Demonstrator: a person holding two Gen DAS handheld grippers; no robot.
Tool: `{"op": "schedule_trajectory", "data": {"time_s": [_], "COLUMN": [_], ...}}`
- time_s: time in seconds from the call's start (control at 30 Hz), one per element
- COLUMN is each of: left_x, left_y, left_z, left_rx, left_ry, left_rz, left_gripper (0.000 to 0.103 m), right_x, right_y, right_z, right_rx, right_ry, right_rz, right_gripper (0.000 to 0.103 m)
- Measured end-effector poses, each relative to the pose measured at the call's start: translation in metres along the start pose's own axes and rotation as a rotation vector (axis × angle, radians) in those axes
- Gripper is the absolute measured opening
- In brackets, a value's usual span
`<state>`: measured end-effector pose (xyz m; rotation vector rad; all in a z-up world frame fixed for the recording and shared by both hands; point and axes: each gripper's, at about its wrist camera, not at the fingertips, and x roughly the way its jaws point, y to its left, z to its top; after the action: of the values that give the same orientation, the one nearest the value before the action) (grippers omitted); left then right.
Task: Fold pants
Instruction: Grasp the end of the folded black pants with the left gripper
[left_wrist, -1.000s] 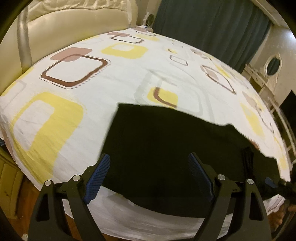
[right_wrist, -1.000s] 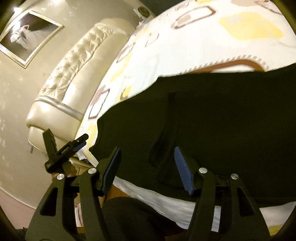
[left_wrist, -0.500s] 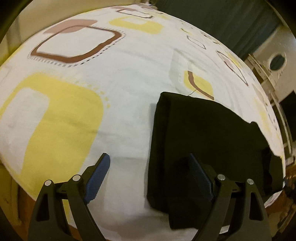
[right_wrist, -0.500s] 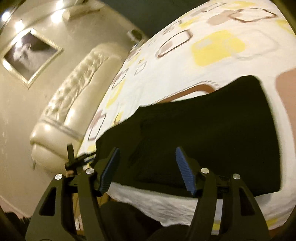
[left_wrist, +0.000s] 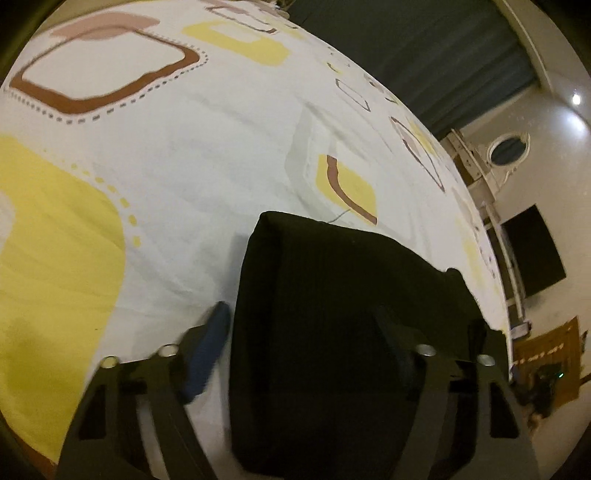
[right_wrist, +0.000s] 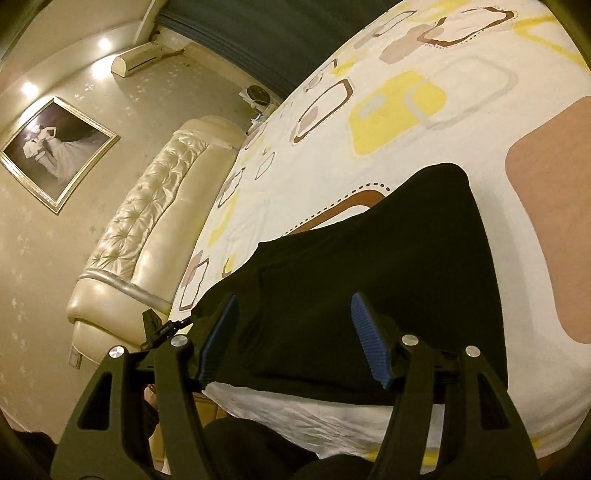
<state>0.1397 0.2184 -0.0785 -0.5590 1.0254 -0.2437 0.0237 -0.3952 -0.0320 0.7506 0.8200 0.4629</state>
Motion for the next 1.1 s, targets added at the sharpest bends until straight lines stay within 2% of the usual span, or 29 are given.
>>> {"op": "schedule_trajectory", "data": {"time_s": [0.03,0.07,0.17,0.2,0.23,0.3,0.37,0.63,0.87,1.1], "left_x": [0.001,0.001,0.004,0.004,0.005,0.009,0.009,-0.021,-0.058,-0.072], "left_y": [-0.001,-0.003,-0.008,-0.009,-0.009,-0.012,-0.014,-0.049,-0.138,-0.26], "left_z": [-0.001,-0.001,-0.001,-0.001,-0.002,-0.003,-0.003,0.007,0.017,0.013], "left_rx": [0.005,0.018,0.037,0.035,0.025,0.02,0.021,-0.012,0.086,0.246], "left_ry": [0.002,0.009,0.034,0.049,0.07,0.09,0.094,0.064,0.033,0.026], "left_rz": [-0.001,-0.002,-0.001,-0.021,-0.042,-0.033,-0.03,-0.046,-0.049,-0.064], "left_gripper": [0.067,0.06,0.051,0.044,0.033,0.022,0.016,0.013,0.013,0.013], "right_x": [0.0,0.001,-0.001,-0.001,-0.001,-0.002,-0.002,-0.013,-0.024,-0.04], "right_y": [-0.001,-0.002,-0.004,-0.004,-0.005,-0.006,-0.005,-0.004,-0.004,0.003], "right_z": [0.0,0.0,-0.003,-0.003,-0.002,-0.002,-0.002,0.0,0.002,0.003], "right_rx": [0.002,0.007,0.005,0.004,0.002,0.001,0.003,0.011,0.028,0.021], "right_ry": [-0.002,-0.002,-0.001,0.0,0.0,-0.001,-0.005,-0.033,-0.048,-0.059], "right_rz": [-0.001,0.001,-0.002,-0.002,-0.003,-0.006,-0.006,-0.007,-0.015,-0.02], "right_gripper": [0.063,0.063,0.063,0.063,0.063,0.063,0.064,0.065,0.065,0.065]}}
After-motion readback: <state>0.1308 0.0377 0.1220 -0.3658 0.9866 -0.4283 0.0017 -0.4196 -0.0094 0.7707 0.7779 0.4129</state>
